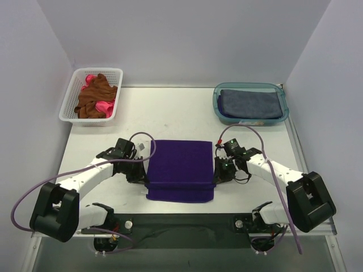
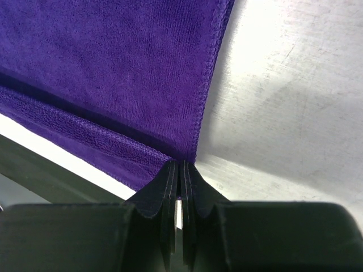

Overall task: Fold and stack the towels
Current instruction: Fold the towel

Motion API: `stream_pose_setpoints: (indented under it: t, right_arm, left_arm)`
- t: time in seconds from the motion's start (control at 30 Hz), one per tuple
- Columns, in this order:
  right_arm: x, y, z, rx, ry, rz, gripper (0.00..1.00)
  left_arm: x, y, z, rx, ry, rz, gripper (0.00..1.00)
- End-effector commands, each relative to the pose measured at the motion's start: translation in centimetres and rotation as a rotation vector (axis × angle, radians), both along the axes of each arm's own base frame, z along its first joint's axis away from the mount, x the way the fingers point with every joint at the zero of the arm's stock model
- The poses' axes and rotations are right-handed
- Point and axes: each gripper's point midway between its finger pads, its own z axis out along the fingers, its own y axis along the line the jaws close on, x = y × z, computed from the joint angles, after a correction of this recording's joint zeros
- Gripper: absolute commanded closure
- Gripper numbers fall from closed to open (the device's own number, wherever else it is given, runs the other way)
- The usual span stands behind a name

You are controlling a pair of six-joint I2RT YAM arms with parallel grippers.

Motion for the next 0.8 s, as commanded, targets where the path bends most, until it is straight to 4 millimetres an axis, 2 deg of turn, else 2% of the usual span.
stream_pose_setpoints:
  t: [0.0,0.27,0.37,0.4,0.47,0.5,0.53,0.6,0.67,0.7,0.77]
  right_arm:
    - [-1.2,-2.6,-1.5,-0.13,0.046,-0.02,1.0]
    - [-1.4,-2.5,-1.8,-0.128,0.068,-0.011,1.0]
    - [-1.7,-2.0,-1.4,-0.095,0.077,-0.005,0.92]
    - [-1.8,-1.8,-1.2,-0.083,0.08,-0.003,0.84]
    - [-2.0,-1.1,-0.3,-0.035,0.069,0.011,0.75]
    - [-2.3,-1.1,0.0,-0.03,0.068,0.016,0.7]
    - [-2.5,-0.9,0.4,-0.018,0.061,0.023,0.67]
    - [-3.0,-0.5,1.5,0.007,0.035,0.048,0.59]
    - [-3.9,-0.1,2.4,0.037,0.02,0.077,0.58]
    - [-4.3,0.0,2.6,0.042,0.025,0.076,0.58]
    - [-4.6,0.3,3.5,0.062,-0.019,0.093,0.57]
  left_arm:
    - [0.3,1.6,-1.3,0.111,-0.028,0.004,1.0]
    - [0.6,2.0,-1.2,0.144,-0.045,0.015,0.96]
    - [0.5,1.9,-0.7,0.132,-0.052,0.017,0.86]
    - [0.6,1.7,-0.2,0.119,-0.067,0.022,0.85]
    - [0.6,1.3,1.0,0.079,-0.094,0.02,0.83]
    - [0.5,1.1,1.5,0.061,-0.103,0.023,0.74]
    - [0.3,1.0,1.9,0.05,-0.104,0.026,0.68]
    - [0.0,0.6,3.3,0.007,-0.134,0.027,0.66]
    - [-0.6,0.3,4.3,-0.036,-0.151,0.028,0.58]
    - [-0.9,0.2,4.4,-0.047,-0.146,0.041,0.46]
    - [-1.2,0.1,5.3,-0.074,-0.169,0.052,0.38]
